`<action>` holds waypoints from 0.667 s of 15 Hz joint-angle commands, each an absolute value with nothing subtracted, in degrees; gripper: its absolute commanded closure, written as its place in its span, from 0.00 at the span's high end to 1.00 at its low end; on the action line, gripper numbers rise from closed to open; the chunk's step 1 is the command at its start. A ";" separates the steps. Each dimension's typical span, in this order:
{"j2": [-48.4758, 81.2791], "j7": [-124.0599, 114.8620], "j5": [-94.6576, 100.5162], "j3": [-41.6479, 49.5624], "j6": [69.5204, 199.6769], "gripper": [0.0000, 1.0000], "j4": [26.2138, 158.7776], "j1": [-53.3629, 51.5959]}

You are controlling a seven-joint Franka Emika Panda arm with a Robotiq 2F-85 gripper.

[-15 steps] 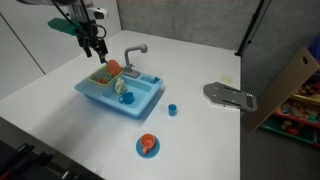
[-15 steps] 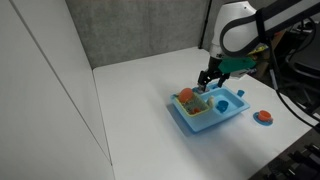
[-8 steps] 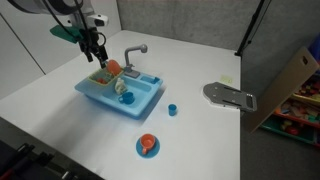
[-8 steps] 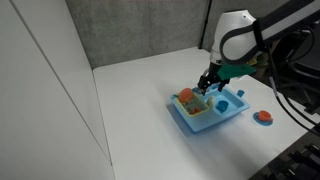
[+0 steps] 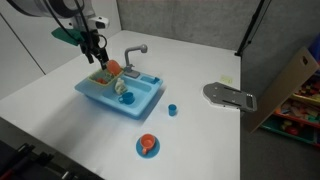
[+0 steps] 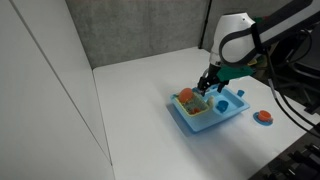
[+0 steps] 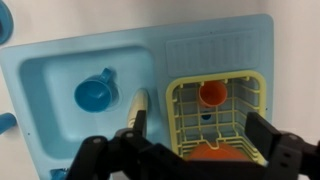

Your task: Remove the orange cup from the drying rack, put it on the table and then put the blue cup in the drying rack

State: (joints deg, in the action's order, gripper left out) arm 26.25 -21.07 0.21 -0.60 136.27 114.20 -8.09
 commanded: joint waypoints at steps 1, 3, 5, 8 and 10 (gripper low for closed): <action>27.87 -20.21 0.71 -0.25 139.00 1.00 114.20 -8.56; 29.01 -19.75 0.77 -0.31 140.75 1.00 114.28 -8.74; 30.29 -19.23 0.78 -0.39 142.59 1.00 114.31 -9.07; 31.85 -18.90 1.18 -0.20 145.72 1.00 114.37 -10.04; 32.99 -19.16 1.61 0.18 147.62 1.00 114.23 -10.85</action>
State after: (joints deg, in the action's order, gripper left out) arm 32.00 -19.76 0.52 -0.62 145.09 114.24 -9.69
